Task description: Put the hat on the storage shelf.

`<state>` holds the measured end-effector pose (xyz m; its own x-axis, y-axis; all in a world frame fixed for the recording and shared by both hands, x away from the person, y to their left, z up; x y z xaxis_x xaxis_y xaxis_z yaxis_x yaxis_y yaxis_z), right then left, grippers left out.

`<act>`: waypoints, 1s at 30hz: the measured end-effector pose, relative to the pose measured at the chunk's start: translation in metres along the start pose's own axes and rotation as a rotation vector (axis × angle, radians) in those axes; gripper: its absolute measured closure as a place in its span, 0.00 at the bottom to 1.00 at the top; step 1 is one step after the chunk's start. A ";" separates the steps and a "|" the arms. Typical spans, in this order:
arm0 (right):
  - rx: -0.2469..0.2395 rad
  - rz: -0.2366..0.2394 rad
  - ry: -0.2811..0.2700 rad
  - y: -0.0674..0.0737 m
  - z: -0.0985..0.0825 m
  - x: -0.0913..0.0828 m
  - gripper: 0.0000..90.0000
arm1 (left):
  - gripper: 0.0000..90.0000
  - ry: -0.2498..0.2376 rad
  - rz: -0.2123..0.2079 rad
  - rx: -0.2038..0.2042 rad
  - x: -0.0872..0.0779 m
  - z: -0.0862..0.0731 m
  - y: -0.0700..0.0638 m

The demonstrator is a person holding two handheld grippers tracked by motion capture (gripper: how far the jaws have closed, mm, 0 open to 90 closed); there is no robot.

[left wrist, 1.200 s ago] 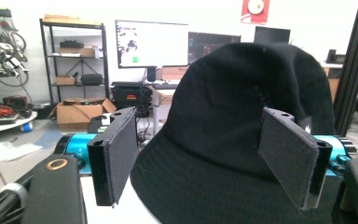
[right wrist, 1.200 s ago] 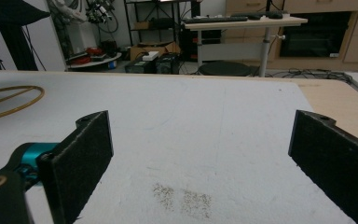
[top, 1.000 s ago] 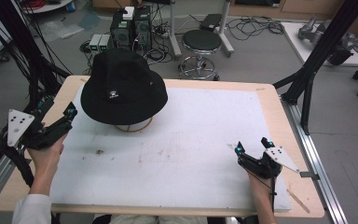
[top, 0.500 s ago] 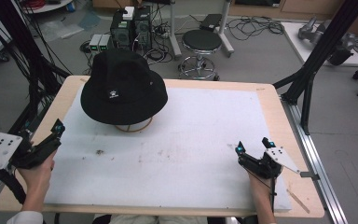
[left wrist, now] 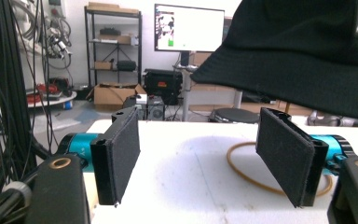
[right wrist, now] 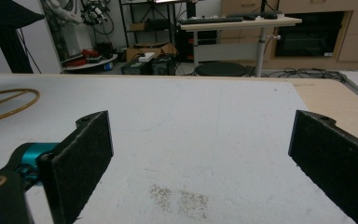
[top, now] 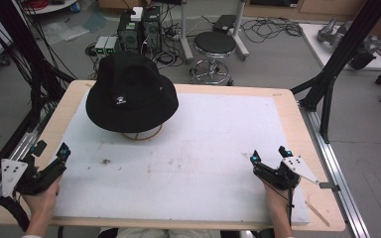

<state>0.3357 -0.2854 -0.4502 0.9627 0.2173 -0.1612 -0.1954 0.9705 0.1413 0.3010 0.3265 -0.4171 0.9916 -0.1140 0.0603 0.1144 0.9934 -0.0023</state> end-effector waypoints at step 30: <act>0.008 0.009 0.004 0.001 -0.001 0.000 0.06 | 0.33 0.012 -0.020 0.003 -0.005 -0.016 -0.005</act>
<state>0.3354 -0.2839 -0.4506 0.9602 0.2262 -0.1639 -0.2023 0.9677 0.1502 0.2968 0.3220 -0.4335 0.9898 -0.1341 0.0480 0.1342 0.9910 0.0017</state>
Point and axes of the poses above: each handheld gripper's, and its own axes: x roughly forward along the jaws, z roughly out of its top, y roughly to its left, the point moved 7 cm from there along x, roughly forward along the jaws, and after that the axes turned 4 degrees about x, right-handed, at the moved point
